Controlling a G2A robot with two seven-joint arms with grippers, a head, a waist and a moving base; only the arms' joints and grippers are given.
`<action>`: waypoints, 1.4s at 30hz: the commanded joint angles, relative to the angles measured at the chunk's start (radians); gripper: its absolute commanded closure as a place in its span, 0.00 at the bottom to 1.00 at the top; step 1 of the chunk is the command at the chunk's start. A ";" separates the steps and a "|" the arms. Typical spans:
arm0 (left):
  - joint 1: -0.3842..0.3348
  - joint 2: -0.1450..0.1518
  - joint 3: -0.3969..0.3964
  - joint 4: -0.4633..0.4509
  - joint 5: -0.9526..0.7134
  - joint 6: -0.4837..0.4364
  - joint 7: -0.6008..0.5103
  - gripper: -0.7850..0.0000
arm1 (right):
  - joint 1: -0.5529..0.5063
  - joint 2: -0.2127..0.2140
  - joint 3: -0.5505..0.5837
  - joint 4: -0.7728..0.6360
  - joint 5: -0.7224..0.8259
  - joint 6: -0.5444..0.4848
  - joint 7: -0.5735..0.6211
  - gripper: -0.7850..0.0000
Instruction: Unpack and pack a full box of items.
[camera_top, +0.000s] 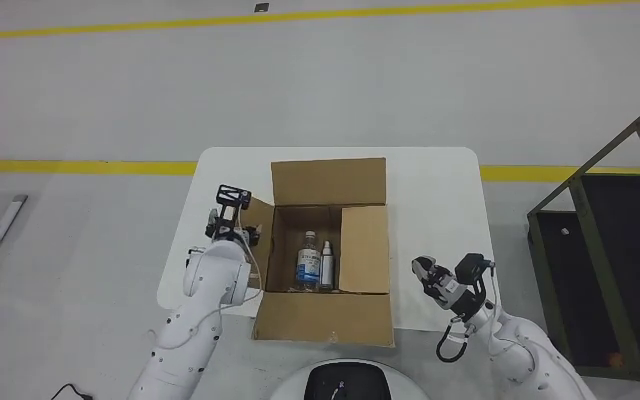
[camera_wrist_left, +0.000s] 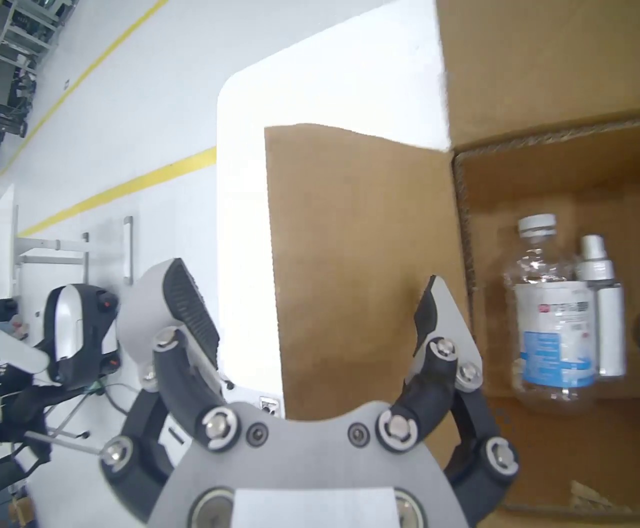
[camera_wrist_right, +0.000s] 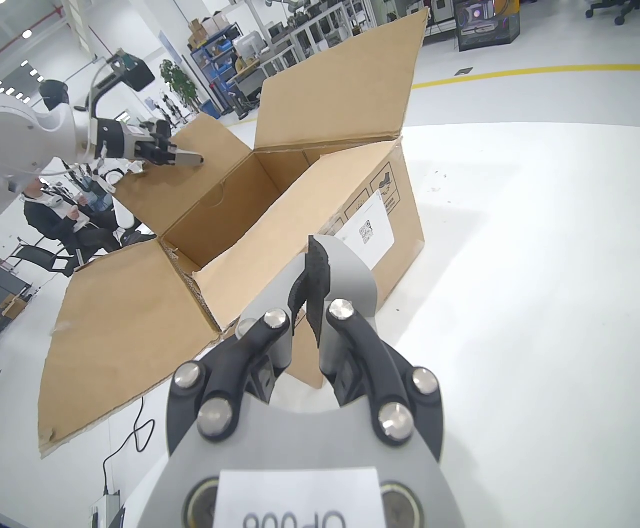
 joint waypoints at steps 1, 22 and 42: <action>0.011 -0.002 -0.008 -0.042 -0.071 -0.021 0.031 0.00 | 0.001 -0.001 -0.001 0.001 0.001 -0.001 0.002 1.00; -0.005 -0.017 0.040 -0.088 -0.753 -0.335 -0.073 0.00 | -0.005 -0.005 0.025 0.019 0.013 0.008 0.001 1.00; -0.035 -0.032 0.137 0.014 -0.774 -0.262 -0.026 0.00 | 0.004 -0.007 0.045 0.018 -0.019 -0.026 -0.014 1.00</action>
